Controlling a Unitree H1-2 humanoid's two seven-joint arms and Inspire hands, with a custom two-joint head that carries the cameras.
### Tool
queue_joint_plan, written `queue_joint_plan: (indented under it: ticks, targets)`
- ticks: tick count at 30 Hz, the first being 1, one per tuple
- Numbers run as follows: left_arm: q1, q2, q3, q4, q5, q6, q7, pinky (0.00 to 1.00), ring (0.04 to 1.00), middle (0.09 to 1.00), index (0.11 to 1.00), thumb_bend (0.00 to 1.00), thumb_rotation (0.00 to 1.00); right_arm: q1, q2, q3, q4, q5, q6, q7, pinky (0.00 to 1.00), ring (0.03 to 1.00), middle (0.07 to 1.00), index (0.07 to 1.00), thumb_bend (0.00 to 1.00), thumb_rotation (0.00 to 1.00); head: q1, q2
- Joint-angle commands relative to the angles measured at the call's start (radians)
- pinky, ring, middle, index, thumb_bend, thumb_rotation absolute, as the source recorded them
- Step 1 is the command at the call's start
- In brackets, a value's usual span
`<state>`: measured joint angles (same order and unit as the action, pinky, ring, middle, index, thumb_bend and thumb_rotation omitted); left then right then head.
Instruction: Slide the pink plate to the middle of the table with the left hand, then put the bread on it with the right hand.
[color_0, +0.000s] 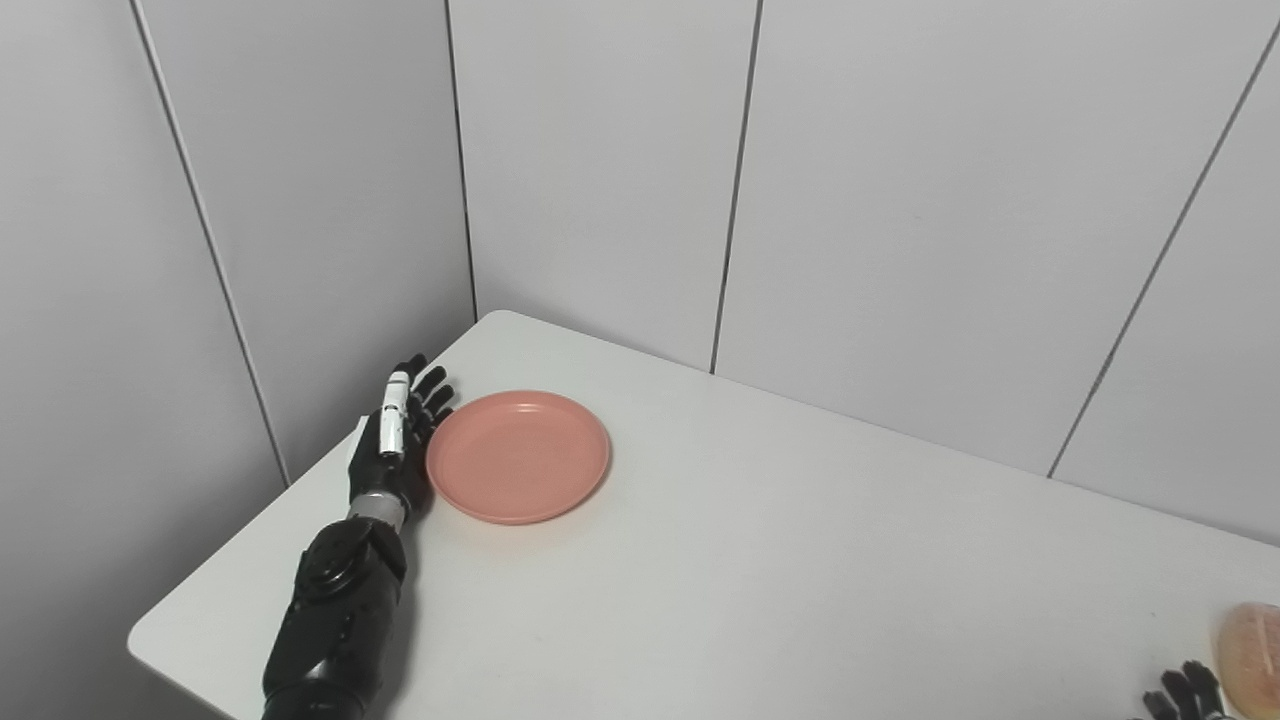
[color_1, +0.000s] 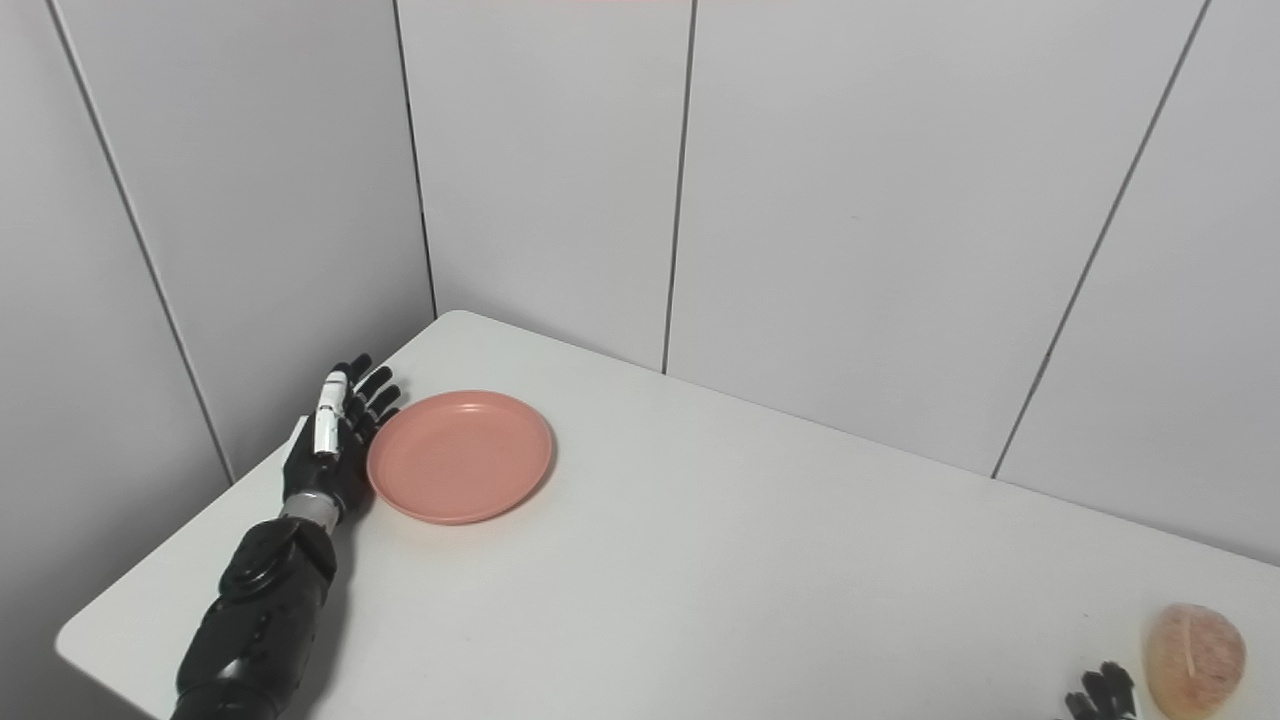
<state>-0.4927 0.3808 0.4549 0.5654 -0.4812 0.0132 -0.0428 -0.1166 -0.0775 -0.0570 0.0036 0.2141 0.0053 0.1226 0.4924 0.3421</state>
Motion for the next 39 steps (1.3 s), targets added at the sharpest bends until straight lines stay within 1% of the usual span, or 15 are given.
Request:
queue_joint_plan:
  ticks: [1,5,7,10,15,19,24,27,30,34,37,39]
  targets:
    - [-0.018,-0.013,-0.011,0.023,0.0,0.007,-0.009,0.95,0.94,0.931,0.92,0.29,1.0,-0.001,-0.004,0.0,-0.028,-0.006,0.008,-0.001,1.0,1.0,1.0,1.0,0.51,1.0,-0.004,0.002]
    - [-0.031,-0.021,-0.017,0.054,0.002,-0.009,-0.024,0.96,0.935,0.933,0.915,0.28,1.0,0.003,0.0,0.002,-0.047,-0.005,0.031,-0.009,1.0,1.0,1.0,1.0,0.5,1.0,-0.012,0.004]
    - [-0.038,-0.025,-0.018,0.068,-0.004,-0.013,-0.034,0.97,0.942,0.94,0.921,0.29,1.0,0.004,0.002,0.003,-0.049,0.0,0.036,-0.008,1.0,1.0,1.0,1.0,0.49,1.0,-0.016,0.005]
    - [-0.048,-0.039,-0.017,0.073,-0.01,-0.008,-0.033,0.97,0.941,0.938,0.922,0.27,1.0,0.004,0.009,0.001,-0.055,0.003,0.043,-0.016,1.0,1.0,0.999,0.995,0.48,1.0,-0.022,0.006]
    - [-0.056,-0.059,-0.016,0.066,-0.032,0.005,-0.045,0.96,0.951,0.952,0.942,0.28,1.0,0.007,0.017,0.004,-0.074,0.001,0.065,-0.027,1.0,0.993,0.988,0.978,0.47,1.0,-0.031,0.009]
    - [-0.062,-0.058,-0.052,0.091,0.006,-0.009,-0.057,0.96,0.941,0.945,0.94,0.32,1.0,0.01,0.019,0.007,-0.08,-0.005,0.068,-0.031,1.0,0.994,0.997,0.986,0.45,1.0,-0.043,0.012]
    - [-0.082,-0.064,-0.066,0.123,0.016,-0.011,-0.049,0.94,0.921,0.928,0.923,0.33,1.0,0.012,0.029,0.013,-0.09,-0.025,0.069,-0.046,1.0,1.0,1.0,0.993,0.45,1.0,-0.067,0.019]
    - [-0.086,-0.071,-0.077,0.136,0.024,-0.026,-0.058,0.94,0.919,0.924,0.916,0.32,1.0,0.011,0.028,0.014,-0.079,-0.024,0.049,-0.039,1.0,1.0,1.0,0.999,0.42,1.0,-0.077,0.023]
    - [-0.091,-0.076,-0.087,0.155,0.025,-0.045,-0.072,0.93,0.912,0.906,0.891,0.32,1.0,0.014,0.031,0.016,-0.093,-0.026,0.064,-0.043,1.0,1.0,1.0,1.0,0.39,1.0,-0.088,0.028]
    - [-0.097,-0.094,-0.093,0.165,0.012,-0.042,-0.083,0.93,0.908,0.904,0.893,0.34,1.0,0.018,0.038,0.019,-0.111,-0.033,0.071,-0.052,1.0,1.0,1.0,1.0,0.37,1.0,-0.105,0.034]
    - [-0.087,-0.108,-0.101,0.139,0.009,-0.023,-0.093,0.94,0.919,0.916,0.898,0.35,1.0,0.02,0.038,0.021,-0.113,-0.023,0.063,-0.04,1.0,1.0,1.0,1.0,0.35,1.0,-0.12,0.039]
    - [-0.079,-0.116,-0.113,0.122,0.012,-0.015,-0.1,0.93,0.917,0.915,0.901,0.35,1.0,0.02,0.035,0.022,-0.11,-0.018,0.054,-0.031,1.0,1.0,1.0,1.0,0.33,1.0,-0.13,0.04]
